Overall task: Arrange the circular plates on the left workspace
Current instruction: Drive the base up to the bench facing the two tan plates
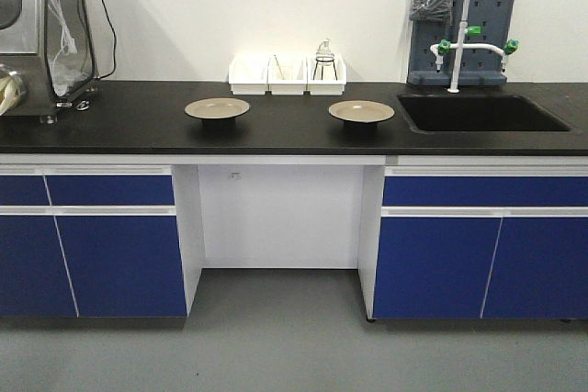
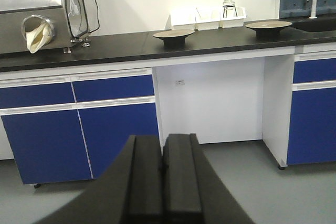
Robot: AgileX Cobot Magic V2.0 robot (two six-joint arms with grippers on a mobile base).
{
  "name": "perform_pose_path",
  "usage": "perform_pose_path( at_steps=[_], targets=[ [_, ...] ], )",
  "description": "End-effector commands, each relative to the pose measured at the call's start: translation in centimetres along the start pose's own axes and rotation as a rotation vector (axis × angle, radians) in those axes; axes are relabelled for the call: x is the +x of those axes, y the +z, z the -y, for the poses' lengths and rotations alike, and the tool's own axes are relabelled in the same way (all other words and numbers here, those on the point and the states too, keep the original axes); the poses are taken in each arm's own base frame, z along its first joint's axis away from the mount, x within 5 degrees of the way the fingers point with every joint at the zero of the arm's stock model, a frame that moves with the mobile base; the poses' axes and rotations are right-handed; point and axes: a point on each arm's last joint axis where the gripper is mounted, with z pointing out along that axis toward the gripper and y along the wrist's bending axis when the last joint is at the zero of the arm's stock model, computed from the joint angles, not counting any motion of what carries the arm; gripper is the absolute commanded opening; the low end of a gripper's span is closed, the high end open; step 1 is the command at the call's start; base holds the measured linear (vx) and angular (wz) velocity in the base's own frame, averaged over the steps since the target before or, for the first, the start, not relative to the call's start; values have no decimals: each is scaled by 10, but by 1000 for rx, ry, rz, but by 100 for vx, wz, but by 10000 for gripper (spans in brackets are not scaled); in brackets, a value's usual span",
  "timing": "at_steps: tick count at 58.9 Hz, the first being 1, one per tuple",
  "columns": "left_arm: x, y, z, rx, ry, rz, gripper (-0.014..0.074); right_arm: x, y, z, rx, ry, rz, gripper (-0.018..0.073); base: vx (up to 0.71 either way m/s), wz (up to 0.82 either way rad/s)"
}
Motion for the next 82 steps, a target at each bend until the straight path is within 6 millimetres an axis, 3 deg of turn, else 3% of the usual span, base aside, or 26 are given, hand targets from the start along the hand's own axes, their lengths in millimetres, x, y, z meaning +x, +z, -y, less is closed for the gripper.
perform_pose_path(
  at_steps=[1, 82],
  targets=[
    [-4, -1, -1, -9, -10, 85, 3, -6, -1, 0, 4, -10, 87, 0, 31, 1],
    [-4, -1, -1, -9, -9, 85, 2, -6, -1, 0, 4, -10, 88, -1, 39, 1]
  ],
)
